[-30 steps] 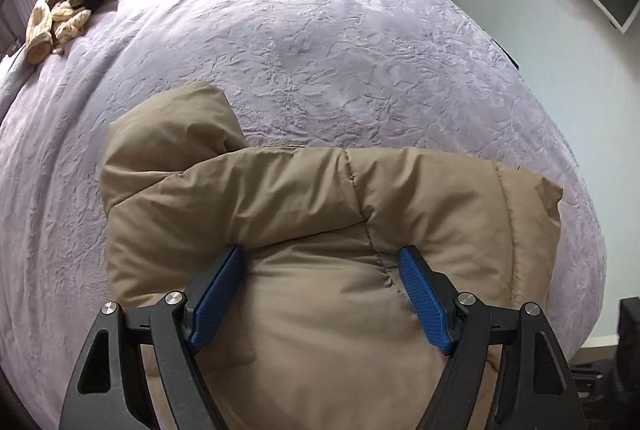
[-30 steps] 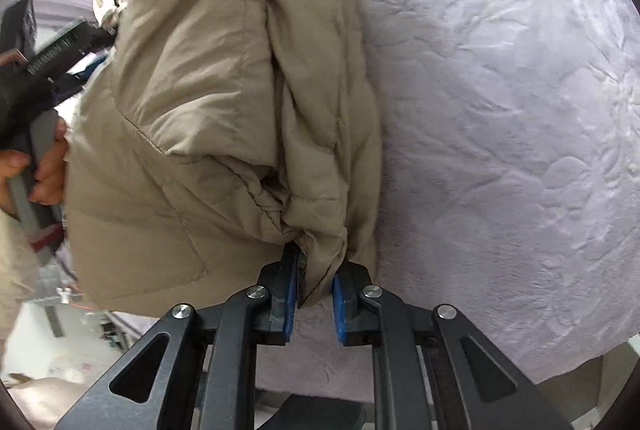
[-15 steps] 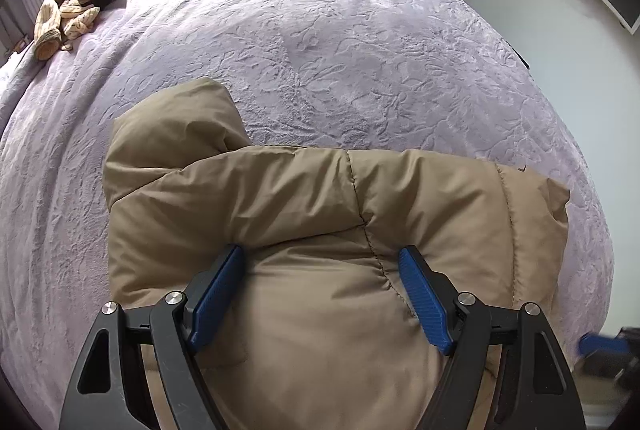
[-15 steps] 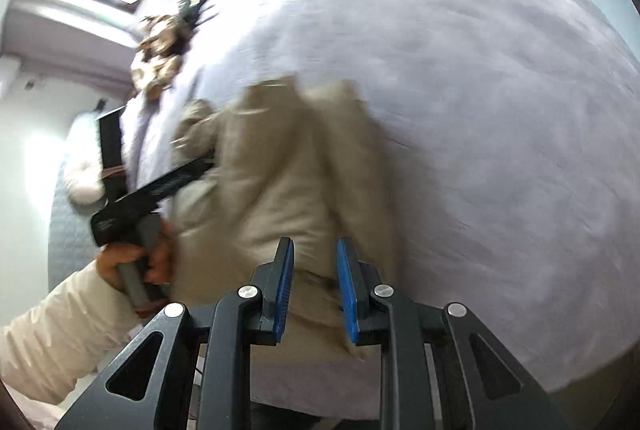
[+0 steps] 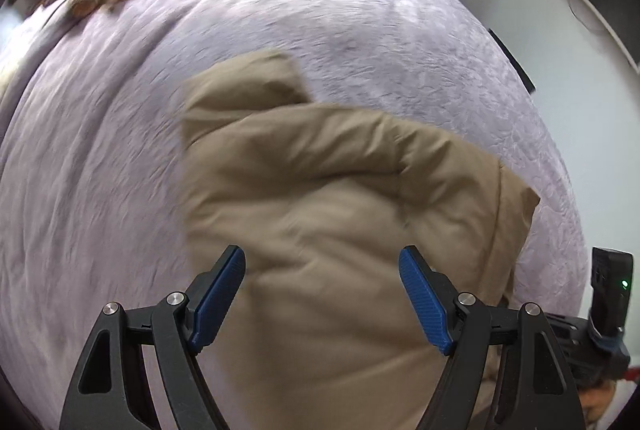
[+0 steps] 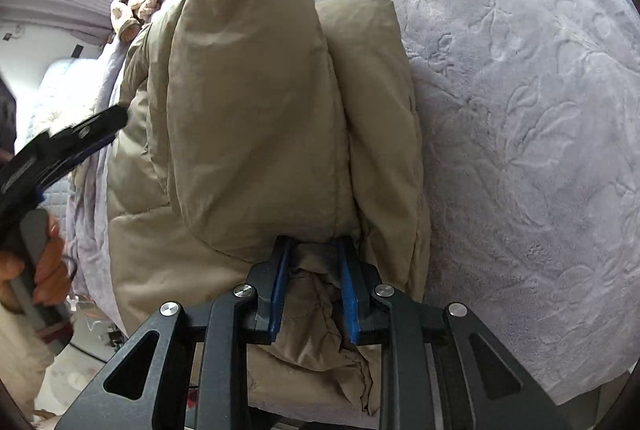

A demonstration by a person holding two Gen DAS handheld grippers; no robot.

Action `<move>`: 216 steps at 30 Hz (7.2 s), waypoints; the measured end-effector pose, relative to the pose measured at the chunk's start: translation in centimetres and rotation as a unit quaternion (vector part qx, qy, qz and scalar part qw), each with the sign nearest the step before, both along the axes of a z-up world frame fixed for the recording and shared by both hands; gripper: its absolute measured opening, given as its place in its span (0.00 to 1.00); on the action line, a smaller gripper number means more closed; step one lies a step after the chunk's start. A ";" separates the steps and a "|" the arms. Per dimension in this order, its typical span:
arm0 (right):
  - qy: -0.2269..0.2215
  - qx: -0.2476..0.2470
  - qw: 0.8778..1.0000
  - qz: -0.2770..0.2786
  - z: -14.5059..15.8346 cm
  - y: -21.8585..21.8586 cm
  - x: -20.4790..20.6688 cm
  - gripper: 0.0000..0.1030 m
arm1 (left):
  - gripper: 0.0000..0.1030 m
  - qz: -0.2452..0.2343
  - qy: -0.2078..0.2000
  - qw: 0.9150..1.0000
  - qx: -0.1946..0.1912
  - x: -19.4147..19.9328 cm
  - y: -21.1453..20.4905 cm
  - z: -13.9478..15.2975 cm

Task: Fold large clothes

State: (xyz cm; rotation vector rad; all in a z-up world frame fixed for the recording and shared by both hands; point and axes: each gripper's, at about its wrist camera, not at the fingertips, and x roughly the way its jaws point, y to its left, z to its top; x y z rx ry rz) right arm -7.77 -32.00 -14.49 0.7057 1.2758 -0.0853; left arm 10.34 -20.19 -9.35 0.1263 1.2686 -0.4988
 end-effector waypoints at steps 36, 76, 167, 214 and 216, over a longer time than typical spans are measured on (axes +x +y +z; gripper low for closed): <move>-0.031 0.050 0.998 -0.032 0.1 -4.8 2.1 1.00 | 1.00 0.064 0.206 0.963 -0.161 0.5 10.2 -7.6; -0.017 0.259 0.966 0.009 -8.1 -5.5 9.8 0.57 | 0.81 0.034 0.177 0.964 -0.193 0.1 3.4 -11.0; 0.051 0.053 0.997 0.031 -9.0 20.8 15.2 0.00 | 0.90 -0.007 -0.071 0.996 0.054 22.3 16.5 -8.1; -0.027 -0.086 0.994 0.066 7.4 25.2 14.3 0.39 | 1.00 0.102 -0.055 0.993 0.022 3.2 36.4 5.3; -0.038 -0.102 0.992 0.067 8.5 25.6 14.1 0.62 | 1.00 0.112 -0.060 0.992 0.017 2.5 36.9 6.2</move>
